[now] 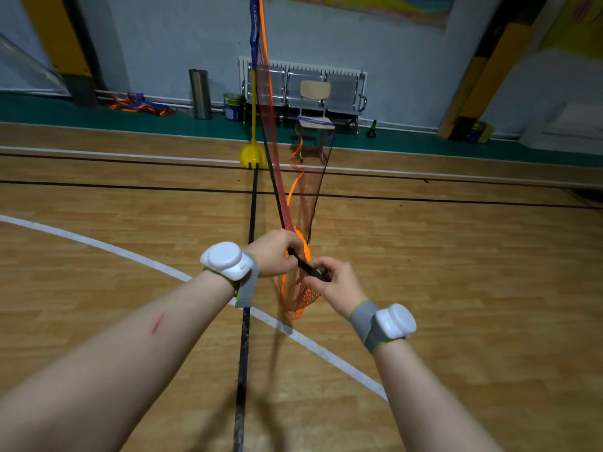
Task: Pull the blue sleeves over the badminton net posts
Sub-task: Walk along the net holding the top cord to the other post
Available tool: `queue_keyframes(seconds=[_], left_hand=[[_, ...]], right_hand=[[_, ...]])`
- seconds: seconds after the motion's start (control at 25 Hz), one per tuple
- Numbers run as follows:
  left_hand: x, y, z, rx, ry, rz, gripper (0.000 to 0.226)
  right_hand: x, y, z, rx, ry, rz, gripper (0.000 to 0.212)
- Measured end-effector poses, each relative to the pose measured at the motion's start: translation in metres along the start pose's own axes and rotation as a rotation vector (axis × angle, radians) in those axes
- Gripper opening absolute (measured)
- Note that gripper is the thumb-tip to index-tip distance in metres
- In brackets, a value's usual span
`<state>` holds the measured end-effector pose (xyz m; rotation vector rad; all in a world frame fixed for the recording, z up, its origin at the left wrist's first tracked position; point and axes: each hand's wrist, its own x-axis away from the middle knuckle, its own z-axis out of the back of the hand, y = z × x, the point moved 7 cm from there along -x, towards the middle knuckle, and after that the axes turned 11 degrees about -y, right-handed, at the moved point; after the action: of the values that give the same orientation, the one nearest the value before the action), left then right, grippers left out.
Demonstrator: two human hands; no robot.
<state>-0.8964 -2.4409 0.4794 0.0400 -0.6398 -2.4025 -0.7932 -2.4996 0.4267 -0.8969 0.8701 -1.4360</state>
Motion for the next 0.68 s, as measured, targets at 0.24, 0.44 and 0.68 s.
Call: queue_keyframes(seconds=[0.24, 0.44, 0.68], left_hand=[[0.028, 0.001, 0.016, 0.047, 0.104, 0.06, 0.013], [0.037, -0.013, 0.024, 0.083, 0.163, 0.152, 0.012], [0.024, -0.014, 0.011, 0.136, 0.15, 0.209, 0.011]], right_hand=[[0.0, 0.01, -0.014, 0.079, -0.027, -0.009, 0.026], [-0.001, 0.019, -0.012, 0.109, -0.068, -0.013, 0.022], [0.019, 0.011, 0.013, -0.017, -0.06, 0.028, 0.023]])
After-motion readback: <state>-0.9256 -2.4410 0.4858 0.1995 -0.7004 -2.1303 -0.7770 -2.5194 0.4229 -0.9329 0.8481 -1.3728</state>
